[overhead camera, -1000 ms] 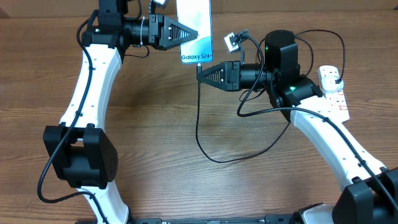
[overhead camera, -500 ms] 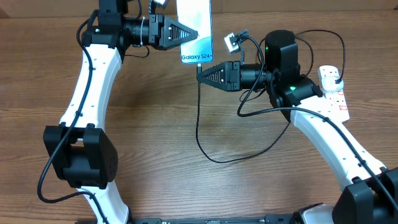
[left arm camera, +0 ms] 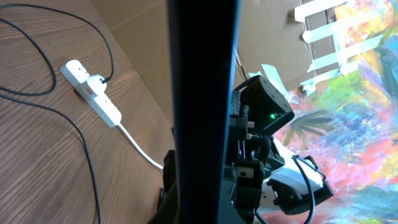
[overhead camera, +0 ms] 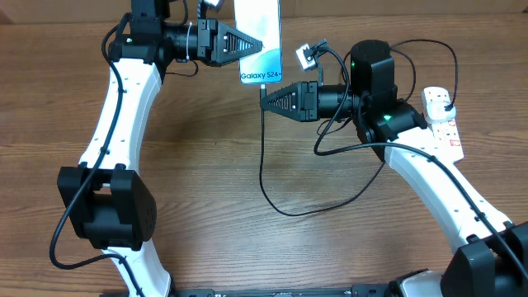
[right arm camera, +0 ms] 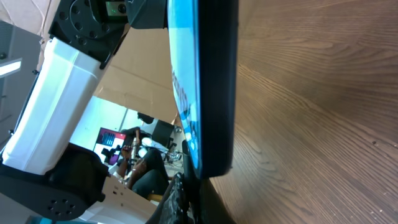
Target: Plug charger to phone and switch on socket
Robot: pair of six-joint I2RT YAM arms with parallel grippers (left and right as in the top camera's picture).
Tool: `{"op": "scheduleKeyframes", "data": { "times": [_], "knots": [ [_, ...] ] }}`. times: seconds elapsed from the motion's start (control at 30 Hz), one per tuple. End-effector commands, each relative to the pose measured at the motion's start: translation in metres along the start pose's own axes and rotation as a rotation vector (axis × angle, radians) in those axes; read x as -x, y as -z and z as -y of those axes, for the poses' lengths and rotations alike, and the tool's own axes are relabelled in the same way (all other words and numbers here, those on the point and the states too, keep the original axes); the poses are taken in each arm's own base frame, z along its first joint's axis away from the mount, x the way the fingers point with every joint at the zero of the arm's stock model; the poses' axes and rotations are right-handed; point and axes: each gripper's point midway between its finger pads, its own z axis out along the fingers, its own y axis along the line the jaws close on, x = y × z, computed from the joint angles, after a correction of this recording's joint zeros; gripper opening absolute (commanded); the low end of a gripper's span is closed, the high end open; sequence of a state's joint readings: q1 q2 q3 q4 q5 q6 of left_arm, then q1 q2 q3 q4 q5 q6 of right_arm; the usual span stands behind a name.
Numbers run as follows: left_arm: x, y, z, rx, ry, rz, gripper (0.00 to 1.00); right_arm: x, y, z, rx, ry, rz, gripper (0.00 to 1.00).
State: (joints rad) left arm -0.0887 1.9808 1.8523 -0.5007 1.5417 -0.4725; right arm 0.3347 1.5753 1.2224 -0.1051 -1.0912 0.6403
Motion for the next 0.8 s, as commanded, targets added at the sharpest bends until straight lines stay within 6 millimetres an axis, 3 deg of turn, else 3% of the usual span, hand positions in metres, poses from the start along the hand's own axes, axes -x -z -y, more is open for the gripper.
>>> {"op": "scheduleKeyframes", "data": {
  "times": [0.0, 0.77],
  "knots": [
    [-0.0012, -0.0011, 0.0172, -0.037, -0.037, -0.021, 0.04, 0.0062, 0.0017, -0.0151, 0.015, 0.028, 0.012, 0.04],
    [-0.0026, -0.0048, 0.018, -0.041, -0.037, -0.029, 0.04, 0.0062, 0.0017, -0.0151, 0.015, 0.024, 0.012, 0.04]
  ]
}}
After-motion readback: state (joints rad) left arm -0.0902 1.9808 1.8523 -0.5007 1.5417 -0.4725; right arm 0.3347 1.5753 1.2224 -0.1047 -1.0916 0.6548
